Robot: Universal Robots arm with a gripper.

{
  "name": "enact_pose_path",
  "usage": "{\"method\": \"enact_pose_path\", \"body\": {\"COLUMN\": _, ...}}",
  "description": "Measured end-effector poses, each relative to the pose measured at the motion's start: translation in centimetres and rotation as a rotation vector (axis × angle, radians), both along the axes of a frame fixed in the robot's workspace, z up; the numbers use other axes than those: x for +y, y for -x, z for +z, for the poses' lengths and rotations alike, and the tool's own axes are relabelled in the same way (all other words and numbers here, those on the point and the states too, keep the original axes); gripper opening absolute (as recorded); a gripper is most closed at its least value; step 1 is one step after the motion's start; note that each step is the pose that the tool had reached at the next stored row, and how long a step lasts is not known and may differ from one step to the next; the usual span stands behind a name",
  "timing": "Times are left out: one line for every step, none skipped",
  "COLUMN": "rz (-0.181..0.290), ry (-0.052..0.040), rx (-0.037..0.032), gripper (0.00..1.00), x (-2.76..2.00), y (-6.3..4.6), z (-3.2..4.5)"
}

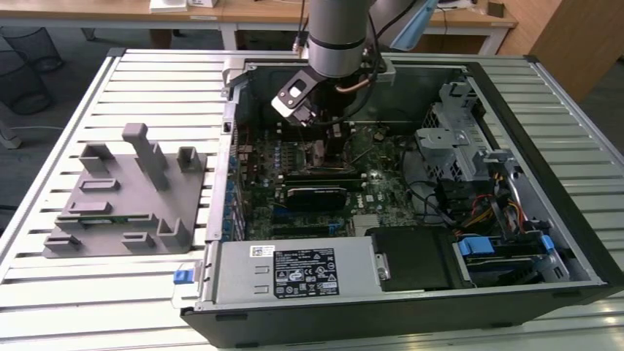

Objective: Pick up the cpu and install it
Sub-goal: 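Place the cpu into insertion slot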

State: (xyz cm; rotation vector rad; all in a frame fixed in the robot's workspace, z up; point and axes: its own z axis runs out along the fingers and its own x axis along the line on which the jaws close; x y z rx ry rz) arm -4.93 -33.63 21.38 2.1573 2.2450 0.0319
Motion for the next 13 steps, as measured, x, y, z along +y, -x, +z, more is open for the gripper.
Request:
{"method": "enact_pose_path", "body": {"rz": 0.0, "ry": 0.0, "rx": 0.0, "gripper": 0.54, "x": 0.0, "y": 0.0, "z": -0.13}}
{"method": "enact_pose_path", "body": {"rz": 0.0, "ry": 0.0001, "rx": 0.0, "gripper": 0.54, "x": 0.0, "y": 0.0, "z": -0.24}}
{"method": "enact_pose_path", "body": {"rz": 0.0, "ry": 0.0, "rx": 0.0, "gripper": 0.54, "x": 0.0, "y": 0.0, "z": -0.32}}
{"method": "enact_pose_path", "body": {"rz": 0.0, "ry": 0.0, "rx": 0.0, "gripper": 0.54, "x": 0.0, "y": 0.0, "z": -0.44}}
{"method": "enact_pose_path", "body": {"rz": 0.0, "ry": -0.0001, "rx": 0.0, "gripper": 0.54, "x": 0.0, "y": 0.0, "z": -0.53}}
{"method": "enact_pose_path", "body": {"rz": 0.0, "ry": -0.0001, "rx": -0.0001, "gripper": 0.54, "x": 0.0, "y": 0.0, "z": -0.63}}
{"method": "enact_pose_path", "body": {"rz": 0.0, "ry": -0.0001, "rx": -0.0001, "gripper": 0.54, "x": 0.0, "y": 0.0, "z": -0.72}}
{"method": "enact_pose_path", "body": {"rz": 0.0, "ry": 0.0, "rx": 0.0, "gripper": 0.54, "x": 0.0, "y": 0.0, "z": -0.8}}
{"method": "enact_pose_path", "body": {"rz": 0.0, "ry": -0.0001, "rx": 0.0, "gripper": 0.54, "x": 0.0, "y": 0.0, "z": -0.89}}
{"method": "enact_pose_path", "body": {"rz": -0.001, "ry": 0.0, "rx": 0.0, "gripper": 0.54, "x": 0.0, "y": 0.0, "z": -0.98}}
{"method": "enact_pose_path", "body": {"rz": -0.001, "ry": 0.0, "rx": 0.0, "gripper": 0.54, "x": 0.0, "y": 0.0, "z": -1.06}}
{"method": "enact_pose_path", "body": {"rz": -0.001, "ry": 0.0, "rx": 0.0001, "gripper": 0.54, "x": 0.0, "y": 0.0, "z": -1.14}}
{"method": "enact_pose_path", "body": {"rz": -0.001, "ry": 0.0, "rx": 0.0, "gripper": 0.54, "x": 0.0, "y": 0.0, "z": -1.22}}
